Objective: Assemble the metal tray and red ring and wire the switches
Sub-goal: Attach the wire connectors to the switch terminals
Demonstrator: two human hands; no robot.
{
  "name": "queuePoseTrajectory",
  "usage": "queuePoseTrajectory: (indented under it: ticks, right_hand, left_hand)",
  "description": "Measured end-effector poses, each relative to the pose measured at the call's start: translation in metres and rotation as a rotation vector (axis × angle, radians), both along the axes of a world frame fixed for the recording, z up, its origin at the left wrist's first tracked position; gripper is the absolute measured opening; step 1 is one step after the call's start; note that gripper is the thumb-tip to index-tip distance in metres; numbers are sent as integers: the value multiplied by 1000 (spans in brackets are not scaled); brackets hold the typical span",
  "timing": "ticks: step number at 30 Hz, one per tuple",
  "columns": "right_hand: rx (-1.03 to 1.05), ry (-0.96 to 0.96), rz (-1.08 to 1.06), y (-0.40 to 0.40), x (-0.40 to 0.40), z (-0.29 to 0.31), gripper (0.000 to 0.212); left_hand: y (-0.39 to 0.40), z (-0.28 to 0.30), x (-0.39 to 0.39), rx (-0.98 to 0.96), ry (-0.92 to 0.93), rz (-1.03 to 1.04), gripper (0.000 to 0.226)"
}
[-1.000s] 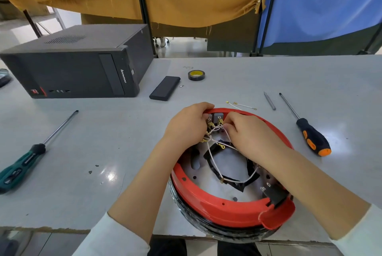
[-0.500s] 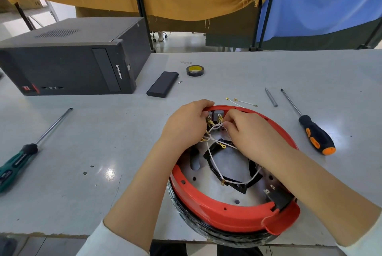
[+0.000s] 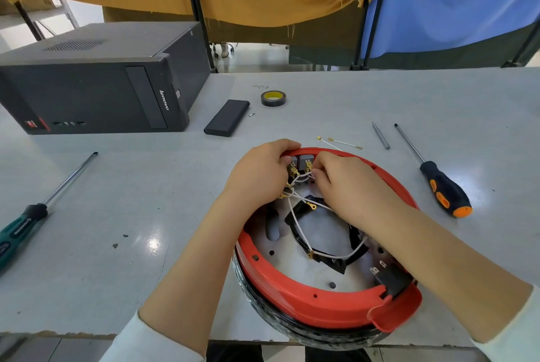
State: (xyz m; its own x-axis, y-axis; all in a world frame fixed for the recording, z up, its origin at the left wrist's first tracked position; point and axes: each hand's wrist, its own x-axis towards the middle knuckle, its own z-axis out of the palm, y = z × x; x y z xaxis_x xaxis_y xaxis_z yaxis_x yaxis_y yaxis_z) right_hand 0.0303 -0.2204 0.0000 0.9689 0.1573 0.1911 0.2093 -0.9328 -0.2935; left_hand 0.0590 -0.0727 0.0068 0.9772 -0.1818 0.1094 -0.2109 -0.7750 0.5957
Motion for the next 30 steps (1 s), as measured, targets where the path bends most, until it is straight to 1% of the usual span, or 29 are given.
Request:
queuePoseTrajectory:
  ticks: [7, 12, 16, 20, 22, 25, 26, 30]
  right_hand:
    - [-67, 11, -4, 2, 0, 2, 9]
    - [-52, 29, -3, 4, 2, 0, 7]
    - [-63, 5, -3, 5, 3, 0, 3]
    - [-93, -2, -46, 7, 2, 3, 4]
    - [-92, -63, -51, 8, -3, 6, 10]
    - [-163, -275, 0, 9, -8, 12, 21]
    - [-170, -287, 21, 10, -6, 15, 23]
    - [-85, -139, 30, 18, 7, 21, 23]
  left_hand:
    - [0, 1, 2, -5, 12, 2, 37]
    - [0, 0, 2, -7, 5, 2, 37]
    - [0, -1, 4, -14, 8, -3, 37]
    - [1, -2, 5, -77, 31, -5, 36]
    - [1, -2, 4, -107, 41, -1, 37]
    - [0, -2, 4, -119, 54, -17, 40]
    - [1, -2, 4, -115, 54, -24, 41]
    - [1, -1, 2, -118, 38, -32, 41]
